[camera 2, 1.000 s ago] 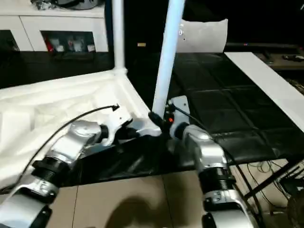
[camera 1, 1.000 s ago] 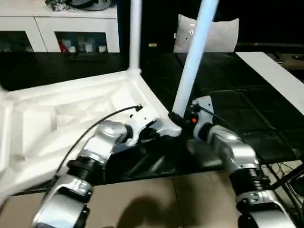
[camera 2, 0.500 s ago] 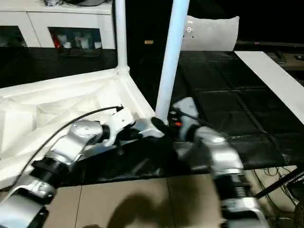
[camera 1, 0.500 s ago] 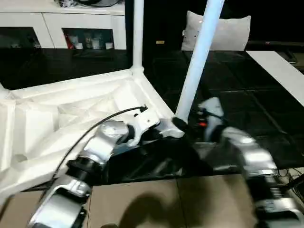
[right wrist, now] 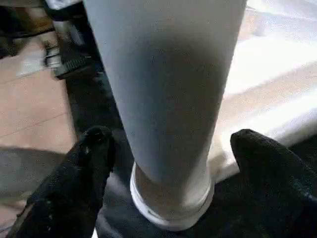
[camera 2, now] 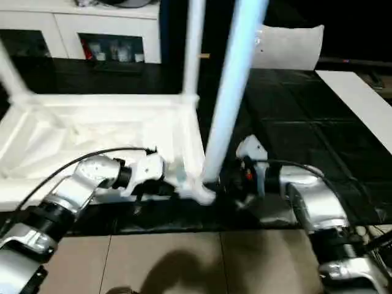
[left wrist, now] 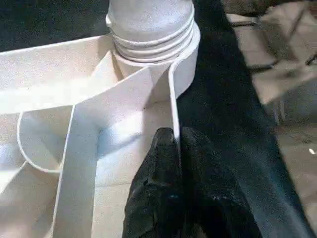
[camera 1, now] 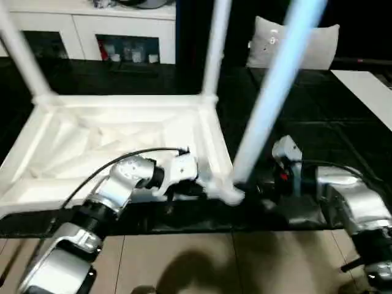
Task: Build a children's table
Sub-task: Rotate leg to tighten
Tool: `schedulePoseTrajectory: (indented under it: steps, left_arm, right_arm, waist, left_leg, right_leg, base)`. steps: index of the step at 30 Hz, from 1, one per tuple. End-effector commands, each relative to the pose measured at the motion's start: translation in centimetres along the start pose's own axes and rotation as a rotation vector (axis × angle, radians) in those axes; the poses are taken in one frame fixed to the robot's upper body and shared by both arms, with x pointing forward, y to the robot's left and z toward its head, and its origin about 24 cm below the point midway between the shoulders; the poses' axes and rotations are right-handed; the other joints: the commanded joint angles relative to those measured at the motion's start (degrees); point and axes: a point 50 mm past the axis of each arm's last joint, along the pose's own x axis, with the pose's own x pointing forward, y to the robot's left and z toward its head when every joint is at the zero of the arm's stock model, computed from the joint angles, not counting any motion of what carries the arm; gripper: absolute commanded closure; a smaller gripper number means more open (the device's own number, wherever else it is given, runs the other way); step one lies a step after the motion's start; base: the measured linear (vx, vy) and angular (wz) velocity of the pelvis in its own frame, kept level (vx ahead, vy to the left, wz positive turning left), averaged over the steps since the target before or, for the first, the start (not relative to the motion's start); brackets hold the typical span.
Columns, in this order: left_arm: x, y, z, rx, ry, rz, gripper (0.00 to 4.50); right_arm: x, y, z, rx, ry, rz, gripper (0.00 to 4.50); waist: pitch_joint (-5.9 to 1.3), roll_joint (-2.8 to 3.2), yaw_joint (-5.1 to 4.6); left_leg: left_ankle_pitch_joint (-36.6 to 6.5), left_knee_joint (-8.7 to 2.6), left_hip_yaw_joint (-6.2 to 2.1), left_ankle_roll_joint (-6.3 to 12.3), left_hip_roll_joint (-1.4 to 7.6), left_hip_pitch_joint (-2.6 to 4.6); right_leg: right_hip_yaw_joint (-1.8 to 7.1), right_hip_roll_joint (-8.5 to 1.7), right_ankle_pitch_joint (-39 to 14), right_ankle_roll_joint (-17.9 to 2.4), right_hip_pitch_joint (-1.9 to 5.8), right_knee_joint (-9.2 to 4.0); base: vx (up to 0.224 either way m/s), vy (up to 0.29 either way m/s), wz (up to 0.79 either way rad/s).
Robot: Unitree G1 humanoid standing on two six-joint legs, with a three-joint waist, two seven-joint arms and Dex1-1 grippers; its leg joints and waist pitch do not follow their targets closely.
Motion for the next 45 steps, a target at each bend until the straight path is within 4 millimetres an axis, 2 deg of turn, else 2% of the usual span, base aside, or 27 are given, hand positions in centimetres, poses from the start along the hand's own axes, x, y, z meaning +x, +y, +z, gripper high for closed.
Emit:
schedulePoseTrajectory:
  steps: [1,2,4,7,8,11,15,18,22,24,25,26,27,28,29,30,31,32,34,36,37,39,40,41,42,43,45]
  left_arm:
    - [0.3,-0.3,1.0,0.087,0.017,-0.116,4.5]
    - [0.3,-0.4,0.9,0.092,0.021,-0.125,4.5]
    - [0.2,-0.5,0.8,0.102,0.022,-0.146,4.5]
    - [0.1,-0.6,0.8,0.105,0.02,-0.159,4.5]
    - [0.0,-0.6,0.7,0.106,0.022,-0.16,4.5]
    - [-0.1,-0.6,0.5,0.106,0.025,-0.162,4.5]
    - [-0.2,-0.7,0.4,0.096,0.02,-0.162,4.5]
    - [-0.2,-0.8,0.3,0.08,0.01,-0.164,4.5]
    - [0.1,-1.0,0.5,0.029,-0.029,-0.146,4.5]
    - [0.3,-0.9,0.7,-0.016,-0.066,-0.106,4.5]
    - [0.5,-0.7,0.9,-0.052,-0.084,-0.072,4.5]
    - [0.6,-0.6,0.9,-0.076,-0.094,-0.049,4.5]
    - [0.7,-0.5,1.0,-0.097,-0.095,-0.024,4.5]
    - [0.8,-0.4,1.0,-0.117,-0.091,0.002,4.5]
    - [1.0,-0.1,1.0,-0.156,-0.085,0.057,4.5]
    - [1.0,-0.1,1.0,-0.156,-0.085,0.057,4.5]
    - [1.1,0.2,1.2,-0.182,-0.093,0.104,4.5]
    - [1.2,0.4,1.3,-0.194,-0.097,0.128,4.5]
    - [1.8,1.8,2.2,-0.28,-0.119,0.308,4.5]
    - [2.0,2.2,2.4,-0.311,-0.124,0.366,4.5]
    - [2.5,2.7,3.2,-0.359,-0.146,0.435,4.5]
    - [3.1,2.8,3.8,-0.379,-0.168,0.458,4.5]
    - [3.3,2.8,4.0,-0.382,-0.17,0.462,4.5]
    - [3.3,2.8,4.2,-0.372,-0.165,0.459,4.5]
    - [3.3,2.8,4.2,-0.366,-0.162,0.457,4.5]
    - [3.2,2.8,4.1,-0.354,-0.154,0.45,4.5]
    - [2.9,2.6,3.9,-0.317,-0.133,0.443,4.5]
  right_arm:
    - [-0.1,0.6,-0.4,0.006,0.034,0.066,0.84]
    - [-0.1,0.7,-0.4,0.007,0.036,0.074,0.84]
    - [-0.1,0.8,-0.4,0.017,0.035,0.098,1.2]
    - [-0.1,1.3,-0.5,0.038,0.043,0.145,1.41]
    - [-0.1,1.5,-0.6,0.044,0.048,0.159,1.65]
    - [0.0,1.8,-0.8,0.055,0.052,0.175,1.76]
    - [0.2,1.9,-0.9,0.074,0.038,0.184,2.14]
    - [0.5,2.2,-0.9,0.104,0.004,0.198,2.38]
    - [0.9,2.5,-1.0,0.143,-0.045,0.189,2.47]
    - [1.3,2.5,-1.0,0.165,-0.088,0.159,2.49]
    - [1.7,2.2,-1.2,0.188,-0.09,0.11,2.49]
    - [2.1,2.0,-1.3,0.2,-0.086,0.072,2.5]
    - [2.6,1.7,-1.5,0.2,-0.084,0.021,2.5]
    - [3.0,1.3,-1.6,0.213,-0.086,-0.034,2.5]
    - [3.8,0.5,-1.8,0.247,-0.092,-0.143,2.5]
    - [3.8,0.5,-1.8,0.247,-0.092,-0.143,2.5]
    - [4.4,-0.1,-1.8,0.267,-0.087,-0.242,2.51]
    - [4.7,-0.3,-1.7,0.282,-0.08,-0.307,2.51]
    - [5.9,-1.1,-1.7,0.349,-0.061,-0.511,2.51]
    - [6.2,-1.2,-1.7,0.383,-0.058,-0.567,2.51]
    - [6.9,-1.5,-1.3,0.4,-0.091,-0.636,2.51]
    - [7.6,-1.4,-0.7,0.377,-0.135,-0.642,2.51]
    - [7.8,-1.4,-0.5,0.369,-0.15,-0.644,1.99]
    - [8.0,-1.2,0.0,0.367,-0.179,-0.612,1.86]
    - [8.0,-1.2,0.2,0.362,-0.184,-0.604,1.86]
    - [7.9,-1.1,0.4,0.347,-0.191,-0.589,1.79]
    - [7.4,-1.0,0.6,0.315,-0.195,-0.589,1.51]
  waist:
    - [-3.62,-0.33,-0.09]
    - [-3.56,-0.52,-0.12]
    - [-3.5,-0.39,-0.01]
    - [-3.55,-0.57,0.18]
    - [-3.58,-0.64,0.24]
    - [-3.63,-0.62,0.26]
    - [-3.7,-0.55,0.33]
    - [-3.67,-0.71,0.37]
    - [-3.59,-0.64,0.47]
    - [-3.53,-0.72,0.3]
    - [-3.56,-0.42,0.19]
    - [-3.51,-0.54,0.08]
    - [-3.4,-0.14,-0.19]
    - [-3.33,-0.25,-0.49]
    - [-3.32,-0.42,-1.05]
    - [-3.18,-0.22,-1.67]
    - [-3.26,-0.31,-2.35]
    - [-3.28,-0.15,-2.58]
    - [-3.31,-0.2,-3.74]
    - [-3.44,-0.17,-3.93]
    - [-3.62,0.0,-3.86]
    - [-3.79,-0.16,-3.6]
    - [-3.94,-0.11,-3.37]
    - [-3.93,-0.05,-3.27]
    - [-3.93,-0.05,-3.27]
    - [-4.02,0.06,-3.16]
    - [-3.96,0.09,-3.06]
  left_leg:
    - [-8.62,-3.26,-0.24,3.24,1.95,0.18]
    - [-8.91,-3.26,-0.2,3.1,1.95,0.22]
    - [-9.71,-3.37,-0.3,2.58,2.03,0.26]
    - [-9.59,-3.33,-0.31,2.54,2.02,0.23]
    - [-9.32,-3.28,-0.3,2.61,1.98,0.21]
    - [-8.77,-3.23,-0.29,2.55,1.94,0.15]
    - [-8.5,-3.19,-0.27,2.49,1.95,0.19]
    - [-8.46,-3.21,-0.27,2.47,1.92,0.12]
    - [-9.05,-3.31,-0.32,2.14,1.95,0.16]
    - [-9.25,-3.33,-0.32,1.95,1.92,0.09]
    - [-9.51,-3.34,-0.38,1.74,1.89,0.15]
    - [-9.66,-3.36,-0.35,1.6,1.83,0.14]
    - [-10.34,-3.49,-0.53,0.89,1.75,0.15]
    - [-11.07,-3.55,-0.5,0.62,1.69,0.13]
    - [-11.91,-3.64,-0.64,0.01,1.52,0.11]
    - [-12.91,-3.83,-0.79,-0.57,1.5,0.03]
    - [-12.96,-3.79,-0.89,-0.8,1.4,-0.03]
    - [-12.58,-3.85,-0.94,-0.92,1.48,0.04]
    - [-11.36,-3.84,-0.9,-1.52,1.48,0.01]
    - [-11.27,-3.62,-0.75,-1.27,1.31,0.17]
    - [-9.95,-3.45,-0.57,-0.75,1.31,0.11]
    - [-8.73,-3.34,-0.49,-0.08,1.23,-0.04]
    - [-7.28,-3.31,-0.43,0.5,1.23,-0.12]
    - [-6.33,-3.31,-0.38,1.16,1.19,-0.18]
    - [-6.33,-3.31,-0.38,1.16,1.19,-0.18]
    - [-5.04,-3.31,-0.37,2.1,1.11,-0.27]
    - [-4.88,-3.34,-0.36,2.45,1.15,-0.2]
  right_leg:
    - [3.04,-4.98,-11.49,-9.34,3.28,-4.48]
    - [3.04,-4.97,-12.38,-9.11,3.21,-4.6]
    - [3.05,-5.06,-14.39,-8.54,3.11,-4.76]
    - [3.08,-5.01,-14.41,-8.23,3.14,-4.74]
    - [3.09,-5.01,-14.12,-8.04,3.18,-4.67]
    - [3.1,-5.06,-14.21,-7.8,3.11,-4.67]
    - [3.05,-4.95,-12.93,-8.37,3.08,-4.53]
    - [3.01,-4.96,-13.24,-8.29,3.14,-4.53]
    - [3.0,-5.07,-14.96,-7.74,3.05,-4.7]
    - [3.03,-5.08,-15.53,-7.64,3.1,-4.77]
    - [3.04,-5.16,-16.13,-7.64,3.0,-4.77]
    - [3.01,-5.07,-16.6,-7.49,2.98,-4.92]
    - [2.94,-5.15,-18.08,-7.41,2.91,-4.98]
    - [2.88,-5.06,-19.38,-7.16,2.84,-5.23]
    - [2.74,-5.09,-22.06,-6.43,2.91,-5.38]
    - [2.61,-5.12,-24.7,-5.82,2.86,-5.72]
    - [2.62,-5.12,-25.48,-5.19,3.05,-5.81]
    - [2.69,-5.1,-24.94,-5.34,2.96,-5.79]
    - [2.85,-4.75,-21.42,-6.32,2.88,-5.35]
    - [2.94,-4.8,-20.99,-6.73,2.78,-5.43]
    - [3.12,-4.79,-18.29,-7.31,2.9,-5.25]
    - [3.15,-4.75,-14.82,-7.97,3.1,-5.01]
    - [3.2,-4.69,-11.7,-8.42,3.3,-4.71]
    - [3.22,-4.59,-9.12,-8.88,3.4,-4.53]
    - [3.22,-4.59,-9.12,-8.88,3.4,-4.53]
    - [3.18,-4.48,-6.16,-9.3,3.63,-4.31]
    - [3.16,-4.53,-5.52,-9.52,3.68,-4.3]
  base:
    - [0.0,0.0,0.0]
    - [0.0,0.0,0.0]
    - [0.0,0.0,0.0]
    - [0.0,0.0,0.0]
    - [0.0,0.0,0.0]
    - [0.0,0.0,0.0]
    - [0.0,0.0,0.0]
    - [0.0,0.0,0.0]
    - [0.0,0.0,0.0]
    - [0.0,0.0,0.0]
    - [0.0,0.0,0.0]
    - [0.0,0.0,0.0]
    - [0.0,0.0,0.0]
    - [0.0,0.0,0.0]
    - [0.0,0.0,0.0]
    - [0.0,0.0,0.0]
    - [0.0,0.0,0.0]
    - [0.0,0.0,0.0]
    - [0.0,0.0,0.0]
    - [0.0,0.0,0.0]
    - [0.0,0.0,0.0]
    - [0.0,0.0,0.0]
    - [0.0,0.0,0.0]
    - [0.0,0.0,0.0]
    - [0.0,0.0,0.0]
    - [0.0,0.0,0.0]
    - [0.0,0.0,0.0]
